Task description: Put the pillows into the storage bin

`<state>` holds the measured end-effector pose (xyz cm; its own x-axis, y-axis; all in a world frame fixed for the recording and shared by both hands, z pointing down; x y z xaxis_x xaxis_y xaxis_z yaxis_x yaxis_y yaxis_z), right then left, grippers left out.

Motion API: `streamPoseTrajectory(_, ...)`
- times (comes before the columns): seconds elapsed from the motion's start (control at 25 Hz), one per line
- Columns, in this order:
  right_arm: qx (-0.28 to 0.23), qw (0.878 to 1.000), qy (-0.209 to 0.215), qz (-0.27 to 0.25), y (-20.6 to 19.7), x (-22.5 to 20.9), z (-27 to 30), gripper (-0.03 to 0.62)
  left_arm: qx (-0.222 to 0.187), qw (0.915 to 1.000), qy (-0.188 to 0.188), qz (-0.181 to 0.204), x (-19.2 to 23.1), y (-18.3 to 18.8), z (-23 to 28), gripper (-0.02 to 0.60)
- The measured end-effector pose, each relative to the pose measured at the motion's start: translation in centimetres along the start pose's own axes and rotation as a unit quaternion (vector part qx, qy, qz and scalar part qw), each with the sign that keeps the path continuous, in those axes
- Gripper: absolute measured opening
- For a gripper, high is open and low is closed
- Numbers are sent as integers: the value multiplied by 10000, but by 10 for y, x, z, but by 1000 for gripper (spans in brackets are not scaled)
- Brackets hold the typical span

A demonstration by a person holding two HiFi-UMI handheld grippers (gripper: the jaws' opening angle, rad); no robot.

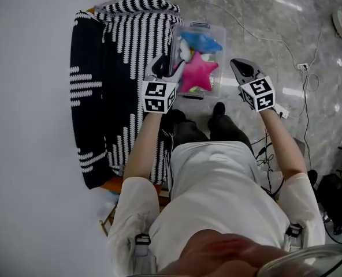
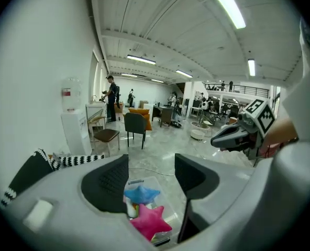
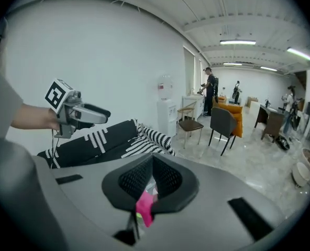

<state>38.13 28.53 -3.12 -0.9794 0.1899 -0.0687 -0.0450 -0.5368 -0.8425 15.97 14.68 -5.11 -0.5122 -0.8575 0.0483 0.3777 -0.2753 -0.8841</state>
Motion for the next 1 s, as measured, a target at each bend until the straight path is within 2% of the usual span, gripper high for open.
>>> streamPoseTrajectory(0.16, -275, 9993, -235, 5, 36, 8, -38, 1, -241, 9995, 206, 20, 1, 32, -48, 252)
streamPoseTrajectory(0.32, -562, 9978, -361, 15, 68, 21, -71, 1, -603, 9979, 253, 21, -5, 59, -91, 225)
streamPoseTrajectory(0.56, -974, 9944, -412, 30, 100, 42, -114, 0, -935, 9955, 98, 80, -23, 90, -146, 191)
streamPoseTrajectory(0.72, -1131, 9927, -421, 26, 111, 55, -133, 0, -1031, 9946, 40, 99, -27, 98, -170, 155)
streamPoseTrajectory(0.88, -1250, 9912, -435, 79, 120, 61, -146, 0, -1154, 9927, -254, -219, -26, 107, -187, 136)
streamPoseTrajectory(1.0, -1324, 9901, -445, 151, 123, 64, -154, 0, -1324, 9908, -182, -210, -25, 115, -198, 91)
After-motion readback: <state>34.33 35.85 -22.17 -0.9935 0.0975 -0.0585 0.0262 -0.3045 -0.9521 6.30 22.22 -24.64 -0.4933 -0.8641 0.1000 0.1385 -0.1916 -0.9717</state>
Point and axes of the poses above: the fingertips, and each gripper's own axes: z forward along the fingers, x to its left, y out of its top, the point moved 7 cm from there along -z, backward along the fingers, and after that the axes turned 2 degrees about y, right-handed, at the moved point
